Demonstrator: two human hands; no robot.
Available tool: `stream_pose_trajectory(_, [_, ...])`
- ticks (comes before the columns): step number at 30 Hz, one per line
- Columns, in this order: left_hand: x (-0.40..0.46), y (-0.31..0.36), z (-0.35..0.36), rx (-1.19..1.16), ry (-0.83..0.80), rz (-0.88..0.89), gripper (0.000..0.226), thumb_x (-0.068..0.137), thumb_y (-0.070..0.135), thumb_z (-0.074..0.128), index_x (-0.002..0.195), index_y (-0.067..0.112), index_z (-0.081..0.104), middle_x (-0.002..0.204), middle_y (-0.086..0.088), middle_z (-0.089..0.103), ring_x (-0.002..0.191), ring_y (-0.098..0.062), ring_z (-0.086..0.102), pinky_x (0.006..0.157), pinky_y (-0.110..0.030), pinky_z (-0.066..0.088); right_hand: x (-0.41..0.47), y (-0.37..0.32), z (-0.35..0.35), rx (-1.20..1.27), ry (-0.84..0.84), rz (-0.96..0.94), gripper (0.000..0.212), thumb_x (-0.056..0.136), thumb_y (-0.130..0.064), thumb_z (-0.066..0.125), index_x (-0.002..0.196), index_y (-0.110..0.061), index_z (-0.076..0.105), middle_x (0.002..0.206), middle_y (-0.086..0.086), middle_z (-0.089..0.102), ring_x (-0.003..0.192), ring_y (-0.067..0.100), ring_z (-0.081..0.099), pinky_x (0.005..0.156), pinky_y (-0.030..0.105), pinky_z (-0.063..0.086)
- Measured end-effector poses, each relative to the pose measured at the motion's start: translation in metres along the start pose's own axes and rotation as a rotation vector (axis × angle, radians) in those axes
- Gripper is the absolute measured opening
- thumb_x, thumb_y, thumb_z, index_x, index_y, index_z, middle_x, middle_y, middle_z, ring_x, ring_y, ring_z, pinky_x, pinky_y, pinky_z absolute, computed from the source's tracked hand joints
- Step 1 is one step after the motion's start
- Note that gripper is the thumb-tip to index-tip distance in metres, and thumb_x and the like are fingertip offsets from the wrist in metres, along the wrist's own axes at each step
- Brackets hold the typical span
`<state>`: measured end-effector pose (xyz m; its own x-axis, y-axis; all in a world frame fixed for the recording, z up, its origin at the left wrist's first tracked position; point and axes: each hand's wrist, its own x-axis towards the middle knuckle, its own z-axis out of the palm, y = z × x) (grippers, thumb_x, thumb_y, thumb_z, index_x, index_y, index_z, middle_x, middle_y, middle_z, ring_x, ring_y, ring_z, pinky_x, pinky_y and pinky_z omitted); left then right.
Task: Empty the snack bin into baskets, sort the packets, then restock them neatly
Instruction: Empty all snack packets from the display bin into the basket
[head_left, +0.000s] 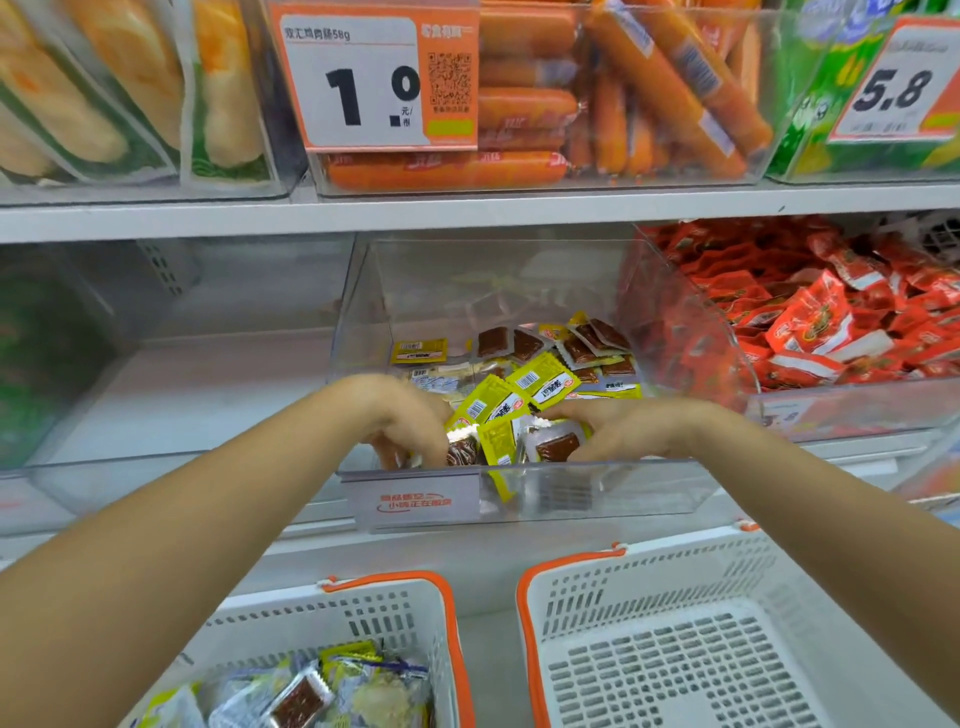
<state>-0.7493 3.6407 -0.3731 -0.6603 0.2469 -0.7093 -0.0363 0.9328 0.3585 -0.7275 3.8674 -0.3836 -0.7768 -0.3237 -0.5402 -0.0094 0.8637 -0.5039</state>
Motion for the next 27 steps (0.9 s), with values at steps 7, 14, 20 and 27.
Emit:
stream_pose_trajectory(7, [0.016, -0.003, 0.009, -0.120, 0.148, -0.001, 0.031, 0.081, 0.022, 0.075, 0.076, 0.012, 0.047, 0.071, 0.001, 0.053, 0.060, -0.012, 0.051, 0.054, -0.022, 0.051, 0.018, 0.000, 0.008, 0.027, 0.112, 0.066, 0.065, 0.083, -0.023, 0.065, 0.140, -0.024, 0.033, 0.121, -0.005, 0.056, 0.103, 0.014, 0.056, 0.077, 0.020, 0.047])
stream_pose_trajectory(14, [0.032, -0.005, 0.012, -0.541, 0.229, -0.015, 0.033, 0.077, 0.040, 0.077, 0.084, 0.013, 0.058, 0.077, -0.002, 0.058, 0.065, -0.014, 0.051, 0.056, -0.023, 0.040, 0.029, 0.003, 0.004, 0.282, 0.132, 0.171, 0.090, 0.079, -0.015, 0.075, 0.149, -0.023, 0.019, 0.137, 0.003, 0.043, 0.093, 0.018, 0.054, 0.074, 0.027, 0.051])
stream_pose_trajectory(20, [0.035, -0.001, 0.016, -0.533, 0.137, 0.081, 0.051, 0.073, 0.041, 0.080, 0.108, 0.011, 0.059, 0.104, -0.004, 0.061, 0.085, -0.017, 0.052, 0.064, -0.025, 0.041, 0.030, -0.003, 0.008, 0.056, 0.043, 0.111, 0.095, 0.080, -0.019, 0.075, 0.151, -0.016, 0.013, 0.156, -0.002, 0.023, 0.131, 0.022, 0.041, 0.088, 0.034, 0.051])
stream_pose_trajectory(27, [0.035, 0.004, 0.020, -0.132, 0.245, 0.186, 0.070, 0.073, 0.036, 0.080, 0.128, 0.009, 0.046, 0.122, -0.009, 0.057, 0.104, -0.026, 0.058, 0.067, -0.030, 0.047, 0.034, 0.000, 0.011, 0.149, 0.039, 0.054, 0.086, 0.081, -0.014, 0.074, 0.149, -0.013, 0.021, 0.156, -0.011, 0.023, 0.134, 0.013, 0.038, 0.096, 0.033, 0.049])
